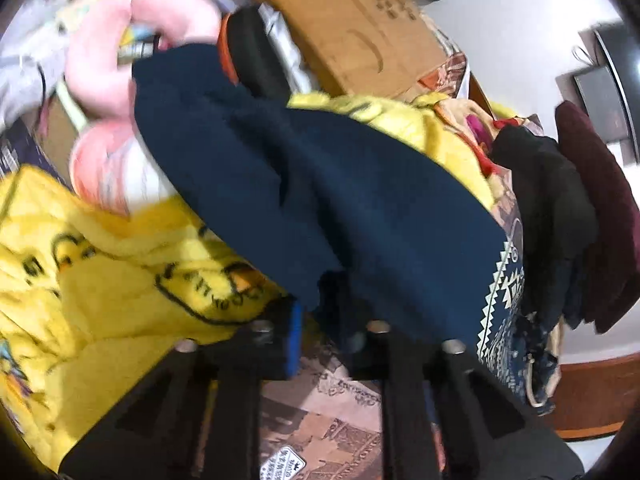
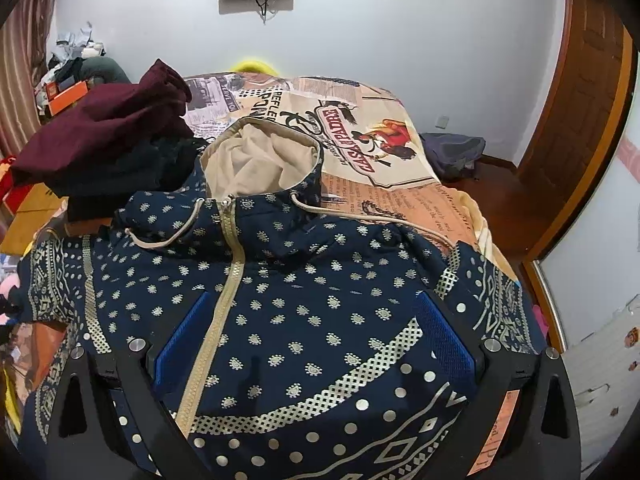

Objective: Fold large clothes

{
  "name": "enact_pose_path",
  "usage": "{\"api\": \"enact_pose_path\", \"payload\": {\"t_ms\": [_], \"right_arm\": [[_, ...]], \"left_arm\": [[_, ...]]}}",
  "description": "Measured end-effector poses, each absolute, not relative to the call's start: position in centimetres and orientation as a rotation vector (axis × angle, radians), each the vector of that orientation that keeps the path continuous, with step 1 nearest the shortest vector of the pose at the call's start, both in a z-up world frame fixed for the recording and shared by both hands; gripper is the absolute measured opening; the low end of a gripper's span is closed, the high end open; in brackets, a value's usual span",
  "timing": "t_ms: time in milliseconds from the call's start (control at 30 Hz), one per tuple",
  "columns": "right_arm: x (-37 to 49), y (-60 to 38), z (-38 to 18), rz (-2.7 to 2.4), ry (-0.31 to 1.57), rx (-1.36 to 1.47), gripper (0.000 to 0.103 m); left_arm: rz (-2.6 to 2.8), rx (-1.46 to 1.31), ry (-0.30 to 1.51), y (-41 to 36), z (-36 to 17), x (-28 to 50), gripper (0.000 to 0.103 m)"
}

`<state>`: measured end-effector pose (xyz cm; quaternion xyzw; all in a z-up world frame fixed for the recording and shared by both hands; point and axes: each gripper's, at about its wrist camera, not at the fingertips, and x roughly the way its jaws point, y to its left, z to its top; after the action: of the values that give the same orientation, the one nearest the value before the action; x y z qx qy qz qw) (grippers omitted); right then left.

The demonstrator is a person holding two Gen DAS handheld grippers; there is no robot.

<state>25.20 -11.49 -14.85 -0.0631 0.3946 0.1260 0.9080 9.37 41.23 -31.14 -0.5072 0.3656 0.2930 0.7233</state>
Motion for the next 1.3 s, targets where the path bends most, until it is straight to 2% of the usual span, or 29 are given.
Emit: {"api": "enact_pose_path", "payload": {"t_ms": [133, 300, 533, 733, 1033, 1300], "right_arm": [[25.1, -11.6, -14.6, 0.264, 0.808, -0.135, 0.100], [24.6, -11.7, -13.9, 0.271, 0.784, -0.144, 0.100], [23.9, -12.5, -13.1, 0.281, 0.757, -0.135, 0.100], [23.5, -13.3, -12.5, 0.289, 0.737, -0.132, 0.100], [23.1, -15.0, -12.1, 0.284, 0.721, -0.120, 0.100], [23.4, -16.9, -12.8, 0.265, 0.744, -0.111, 0.100]], "left_arm": [[0.695, -0.911, 0.801, 40.0, -27.3, 10.6, 0.005], [0.636, -0.756, 0.695, 37.6, -20.7, 12.1, 0.002], [0.439, -0.565, 0.540, 31.5, -10.9, 16.0, 0.002], [0.222, -0.478, 0.477, 24.9, -5.9, 20.3, 0.002], [0.009, -0.292, 0.541, 13.9, -5.1, 27.4, 0.002], [-0.190, -0.198, 0.734, 4.2, -10.1, 30.9, 0.002]]}}
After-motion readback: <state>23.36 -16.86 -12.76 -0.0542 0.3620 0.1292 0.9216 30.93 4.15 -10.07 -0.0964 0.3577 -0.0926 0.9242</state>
